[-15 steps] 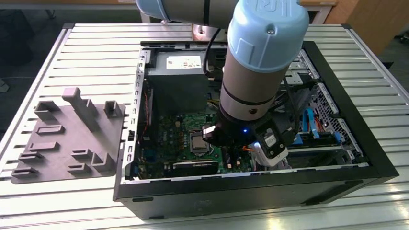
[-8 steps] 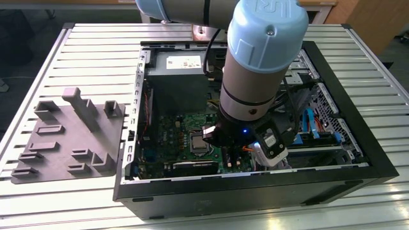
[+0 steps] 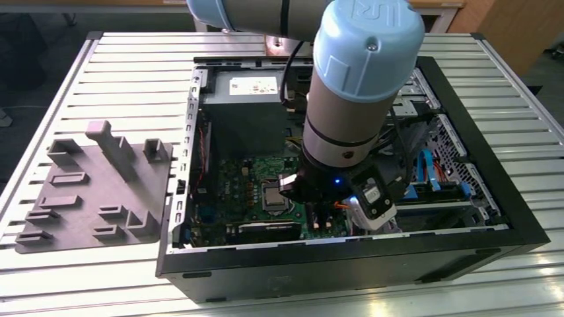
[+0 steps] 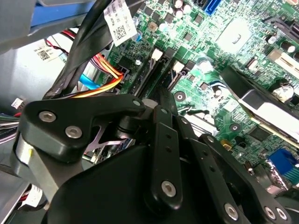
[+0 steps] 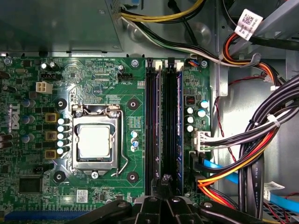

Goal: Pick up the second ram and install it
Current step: 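Press down the second ram until it locks into place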

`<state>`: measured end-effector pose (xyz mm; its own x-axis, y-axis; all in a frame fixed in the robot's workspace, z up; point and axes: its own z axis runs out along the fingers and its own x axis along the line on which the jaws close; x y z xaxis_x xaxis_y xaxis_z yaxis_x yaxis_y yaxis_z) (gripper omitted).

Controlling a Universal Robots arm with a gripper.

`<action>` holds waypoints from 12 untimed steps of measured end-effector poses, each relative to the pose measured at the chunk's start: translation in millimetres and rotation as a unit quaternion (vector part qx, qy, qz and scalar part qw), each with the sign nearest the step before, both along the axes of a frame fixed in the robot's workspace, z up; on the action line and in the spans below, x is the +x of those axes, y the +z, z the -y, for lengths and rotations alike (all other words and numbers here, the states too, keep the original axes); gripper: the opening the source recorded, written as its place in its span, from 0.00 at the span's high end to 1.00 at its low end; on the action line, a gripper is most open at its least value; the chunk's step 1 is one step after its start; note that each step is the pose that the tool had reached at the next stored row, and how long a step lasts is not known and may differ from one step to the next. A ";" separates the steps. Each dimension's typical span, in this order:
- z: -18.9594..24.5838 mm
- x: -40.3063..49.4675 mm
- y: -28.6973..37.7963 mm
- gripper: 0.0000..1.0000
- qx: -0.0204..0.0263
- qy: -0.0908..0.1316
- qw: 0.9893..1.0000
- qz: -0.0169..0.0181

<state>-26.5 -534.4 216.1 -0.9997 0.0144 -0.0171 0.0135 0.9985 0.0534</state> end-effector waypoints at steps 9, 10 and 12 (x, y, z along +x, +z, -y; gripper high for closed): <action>-0.2 0.1 8.3 0.89 0.001 0.000 1.000 0.000; -0.2 0.1 10.4 0.89 0.001 0.000 1.000 0.000; -0.2 0.1 15.1 0.89 0.001 0.000 1.000 0.000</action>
